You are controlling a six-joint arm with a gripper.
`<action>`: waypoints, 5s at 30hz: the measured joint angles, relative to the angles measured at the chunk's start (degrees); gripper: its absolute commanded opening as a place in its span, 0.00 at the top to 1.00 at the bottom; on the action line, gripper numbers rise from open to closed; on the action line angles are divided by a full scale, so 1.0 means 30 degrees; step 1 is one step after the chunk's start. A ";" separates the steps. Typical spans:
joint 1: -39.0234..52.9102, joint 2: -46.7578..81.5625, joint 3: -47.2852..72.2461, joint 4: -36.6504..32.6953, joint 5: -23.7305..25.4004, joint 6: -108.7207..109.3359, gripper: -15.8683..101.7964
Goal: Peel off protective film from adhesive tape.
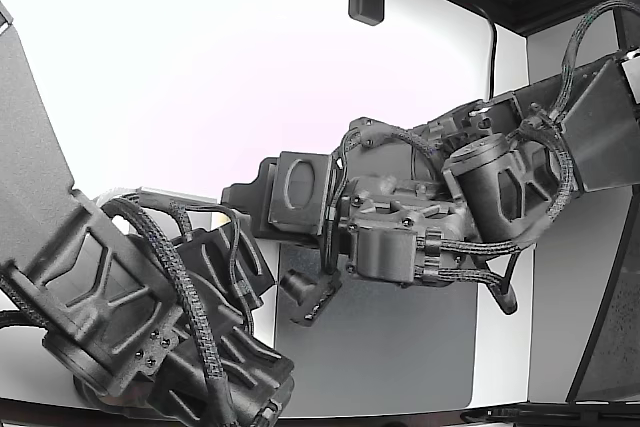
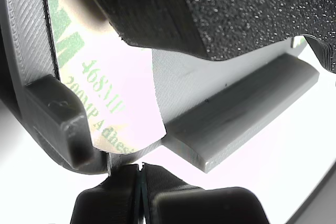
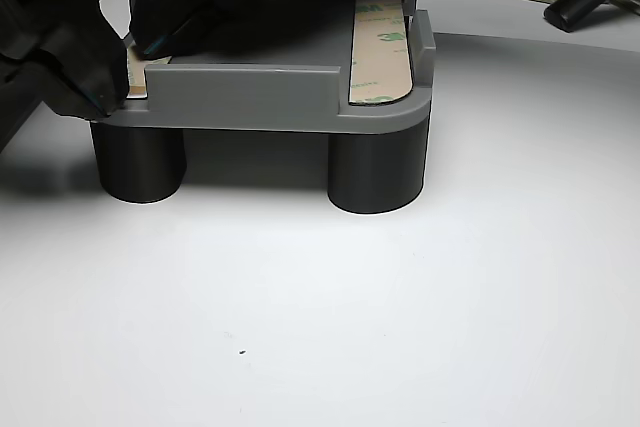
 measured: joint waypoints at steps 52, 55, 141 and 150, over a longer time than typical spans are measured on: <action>0.0352 0.0000 -0.0205 0.0176 0.0586 -0.0322 0.96; 0.0352 0.0000 -0.0234 0.0146 0.0586 -0.0352 0.96; 0.0820 -0.1143 -0.1172 0.0967 0.0645 0.0527 0.96; 0.0820 -0.0908 -0.1172 0.1494 0.0381 0.0908 0.96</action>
